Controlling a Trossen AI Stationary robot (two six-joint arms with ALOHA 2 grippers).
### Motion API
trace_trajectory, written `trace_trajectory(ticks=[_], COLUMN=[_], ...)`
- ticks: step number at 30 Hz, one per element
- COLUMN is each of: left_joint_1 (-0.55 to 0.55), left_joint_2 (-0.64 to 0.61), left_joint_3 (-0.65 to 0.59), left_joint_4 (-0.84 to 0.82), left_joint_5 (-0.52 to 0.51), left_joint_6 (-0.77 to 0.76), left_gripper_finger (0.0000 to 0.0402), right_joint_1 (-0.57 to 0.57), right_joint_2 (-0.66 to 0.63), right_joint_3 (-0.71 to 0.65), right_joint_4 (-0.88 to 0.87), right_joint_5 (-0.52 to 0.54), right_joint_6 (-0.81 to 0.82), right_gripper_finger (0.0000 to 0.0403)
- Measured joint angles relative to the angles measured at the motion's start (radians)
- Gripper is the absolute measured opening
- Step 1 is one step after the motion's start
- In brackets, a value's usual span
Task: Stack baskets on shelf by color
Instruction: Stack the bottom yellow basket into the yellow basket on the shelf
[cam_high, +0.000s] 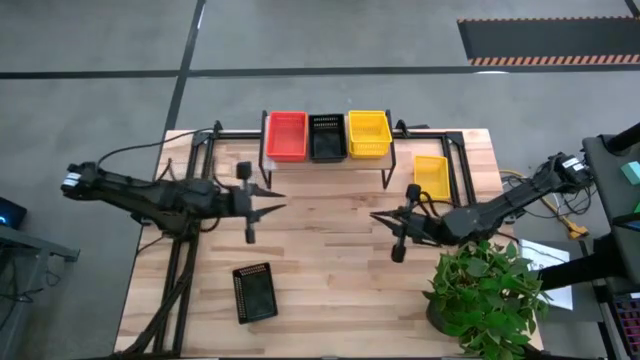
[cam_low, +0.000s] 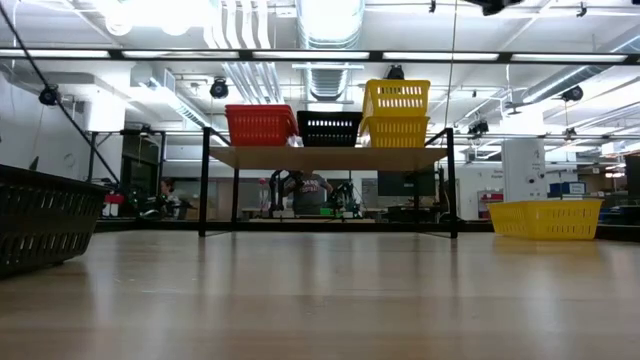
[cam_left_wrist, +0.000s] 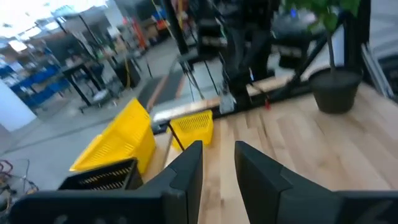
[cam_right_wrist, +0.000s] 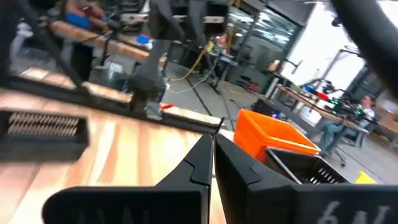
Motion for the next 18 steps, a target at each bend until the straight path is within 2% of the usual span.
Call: trace_trajectory(ticks=[4,7,14,18], left_joint_1=[0.001,0.001,0.001,0.001], left_joint_2=[-0.095,-0.146,-0.218,-0.228], left_joint_3=[-0.090,-0.119,-0.119,-0.124], left_joint_4=[0.095,0.133,0.113,0.051], left_joint_5=[-0.001,-0.001,0.000,0.000], left_joint_6=[0.017,0.050,0.054,0.054], left_gripper_finger=[0.0077,0.0077,0.0077,0.0077], right_joint_1=[-0.054,-0.093,-0.255,-0.404], right_joint_2=[0.069,0.104,0.202,0.274], right_joint_3=[0.109,0.259,0.744,0.989], right_joint_4=[-0.006,-0.176,-0.926,-1.303], right_joint_5=[0.003,0.001,-0.040,-0.218], right_joint_6=[0.032,0.053,0.212,0.338], right_gripper_finger=[0.0009,0.0009,0.0009,0.0008])
